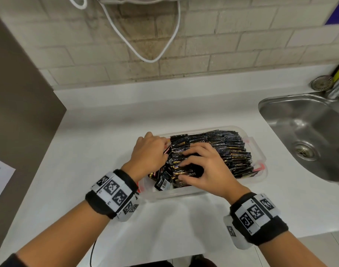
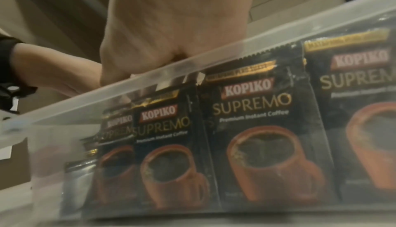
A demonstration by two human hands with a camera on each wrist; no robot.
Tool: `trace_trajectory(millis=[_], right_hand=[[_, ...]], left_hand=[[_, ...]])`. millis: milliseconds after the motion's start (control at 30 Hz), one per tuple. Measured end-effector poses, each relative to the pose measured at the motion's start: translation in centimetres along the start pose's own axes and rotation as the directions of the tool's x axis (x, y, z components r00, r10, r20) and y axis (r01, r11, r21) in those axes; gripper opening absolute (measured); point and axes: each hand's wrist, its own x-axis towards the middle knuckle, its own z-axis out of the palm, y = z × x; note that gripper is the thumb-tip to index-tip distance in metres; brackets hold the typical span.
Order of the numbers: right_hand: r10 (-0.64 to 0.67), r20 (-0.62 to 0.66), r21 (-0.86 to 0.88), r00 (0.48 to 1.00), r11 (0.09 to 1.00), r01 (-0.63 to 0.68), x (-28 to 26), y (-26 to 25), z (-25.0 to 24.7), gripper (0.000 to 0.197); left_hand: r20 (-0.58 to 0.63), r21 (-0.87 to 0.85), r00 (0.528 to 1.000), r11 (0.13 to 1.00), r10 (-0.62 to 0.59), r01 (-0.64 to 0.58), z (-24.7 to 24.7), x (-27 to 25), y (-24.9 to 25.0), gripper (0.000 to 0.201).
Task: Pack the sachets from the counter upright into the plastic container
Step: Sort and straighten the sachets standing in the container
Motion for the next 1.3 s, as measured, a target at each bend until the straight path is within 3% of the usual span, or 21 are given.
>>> trace_trajectory(millis=[100,267,400,567,767,900,1000,1133,1300], right_hand=[[0.016,-0.021,-0.060,1.000,0.998,-0.017,-0.1,0.0,0.2,0.040],[0.106,0.166,-0.207,0.980,0.976,-0.071,0.3,0.2,0.5,0.065],[0.151,0.204,-0.255,0.967,0.962,-0.096,0.4,0.1,0.6,0.071],[0.162,0.209,-0.273,0.964,0.957,-0.101,0.6,0.1,0.5,0.073],[0.144,0.176,-0.229,0.974,0.968,-0.101,0.4,0.0,0.4,0.072],[0.111,0.037,-0.030,0.993,0.993,-0.110,0.4,-0.4,-0.4,0.061],[0.151,-0.025,0.149,0.988,0.978,-0.146,0.8,-1.0,-1.1,0.065],[0.249,-0.033,0.484,0.968,0.851,-0.203,1.9,-2.4,-2.1,0.074],[0.256,-0.046,0.713,0.966,0.686,-0.148,2.5,-2.8,-3.1,0.038]], left_hand=[[0.061,0.087,0.998,0.996,0.009,-0.015,0.6,0.8,0.1,0.026],[0.132,0.128,0.990,0.990,0.042,-0.059,1.3,1.7,-0.4,0.025],[0.131,0.051,0.991,0.999,-0.004,-0.002,1.4,1.8,-0.7,0.003],[0.081,-0.075,0.989,0.989,-0.122,0.128,0.1,1.7,-0.9,0.009],[0.012,-0.266,0.991,0.955,-0.136,0.134,-3.7,0.8,-1.8,0.018],[-0.048,-0.400,0.996,0.915,-0.081,0.056,-6.0,0.2,-1.7,0.019],[-0.039,-0.478,0.999,0.878,-0.003,-0.016,-7.1,-0.3,-1.0,0.022],[-0.012,-0.610,0.997,0.790,0.072,-0.065,-7.6,-0.8,0.1,0.022],[-0.037,-0.646,0.991,0.754,0.129,-0.122,-7.5,-0.9,0.9,0.014]])
